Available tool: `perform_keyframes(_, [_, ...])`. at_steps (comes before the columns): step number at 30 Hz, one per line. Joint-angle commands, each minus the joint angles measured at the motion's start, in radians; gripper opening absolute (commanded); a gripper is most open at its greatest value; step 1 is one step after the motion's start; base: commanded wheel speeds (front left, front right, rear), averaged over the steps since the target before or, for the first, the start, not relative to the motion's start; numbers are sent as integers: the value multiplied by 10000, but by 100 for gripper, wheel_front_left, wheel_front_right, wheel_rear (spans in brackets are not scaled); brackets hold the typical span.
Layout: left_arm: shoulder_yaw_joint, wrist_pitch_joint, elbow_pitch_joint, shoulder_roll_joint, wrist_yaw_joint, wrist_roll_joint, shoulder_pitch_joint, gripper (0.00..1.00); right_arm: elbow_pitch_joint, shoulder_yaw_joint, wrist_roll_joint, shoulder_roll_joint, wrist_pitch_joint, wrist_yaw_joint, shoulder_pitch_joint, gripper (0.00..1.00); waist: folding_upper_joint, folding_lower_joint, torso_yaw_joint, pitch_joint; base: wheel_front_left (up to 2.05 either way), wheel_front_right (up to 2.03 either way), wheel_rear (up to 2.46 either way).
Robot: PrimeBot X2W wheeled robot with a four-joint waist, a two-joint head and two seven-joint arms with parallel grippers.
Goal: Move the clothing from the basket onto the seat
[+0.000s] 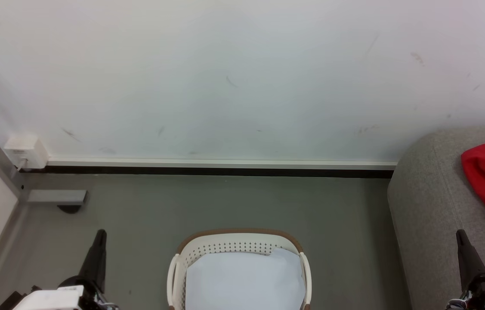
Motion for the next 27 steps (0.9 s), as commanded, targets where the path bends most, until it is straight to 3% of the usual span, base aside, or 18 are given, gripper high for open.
perform_keyframes(1, [21, 38, -39, 24, -65, -140, -71, 0, -62, -47, 9, 11, 40, -21, -122, 0, 0, 0, 0, 0, 0, 0, 0])
perform_keyframes(27, [20, 37, -40, 24, -65, -141, -70, 0, -61, -42, 12, 10, 37, -21, -122, 0, 0, 0, 0, 0, 0, 0, 0])
